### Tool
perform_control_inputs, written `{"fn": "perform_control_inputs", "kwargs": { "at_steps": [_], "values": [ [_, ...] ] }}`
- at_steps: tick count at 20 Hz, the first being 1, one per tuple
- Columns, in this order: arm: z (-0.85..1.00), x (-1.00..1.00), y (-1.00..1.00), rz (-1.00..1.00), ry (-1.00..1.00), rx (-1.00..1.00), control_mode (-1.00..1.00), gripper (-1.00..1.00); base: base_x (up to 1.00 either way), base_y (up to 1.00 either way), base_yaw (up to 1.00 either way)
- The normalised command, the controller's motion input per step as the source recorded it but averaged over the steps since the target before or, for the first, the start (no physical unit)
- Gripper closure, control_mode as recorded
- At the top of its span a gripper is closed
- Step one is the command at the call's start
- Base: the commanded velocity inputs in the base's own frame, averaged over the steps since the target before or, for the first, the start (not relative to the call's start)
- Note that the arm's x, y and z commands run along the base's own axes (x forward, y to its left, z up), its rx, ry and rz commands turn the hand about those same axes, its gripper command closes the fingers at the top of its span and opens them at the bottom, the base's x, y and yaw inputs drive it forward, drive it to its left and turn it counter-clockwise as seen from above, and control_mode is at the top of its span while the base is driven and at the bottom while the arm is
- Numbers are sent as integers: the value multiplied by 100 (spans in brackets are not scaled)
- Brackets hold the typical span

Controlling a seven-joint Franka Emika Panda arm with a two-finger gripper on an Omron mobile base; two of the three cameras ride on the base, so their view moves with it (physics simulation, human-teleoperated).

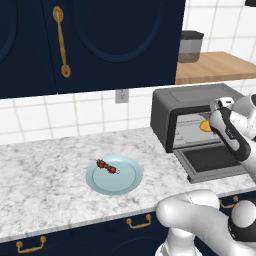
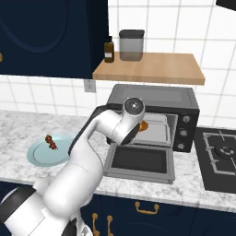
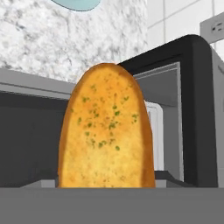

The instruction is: Pick up the kebab skewer and baguette bread, and place them inside the toaster oven. Close the toaster oven door and start by setting the timer.

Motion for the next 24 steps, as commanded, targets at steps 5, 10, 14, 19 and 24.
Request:
{"fn": "perform_control_inputs", "kwargs": {
  "at_steps": [5,10,14,19,24],
  "values": [
    [-31,51,-10,1,0,0,-100,100,0,0,0],
    [-47,45,-1,0,0,0,-100,100,0,0,0],
    [-22,39,0,0,0,0,-100,100,0,0,0],
    [-4,42,-12,0,0,1,-100,100,0,0,0],
    [-3,28,-16,0,0,0,-100,100,0,0,0]
  ]
}}
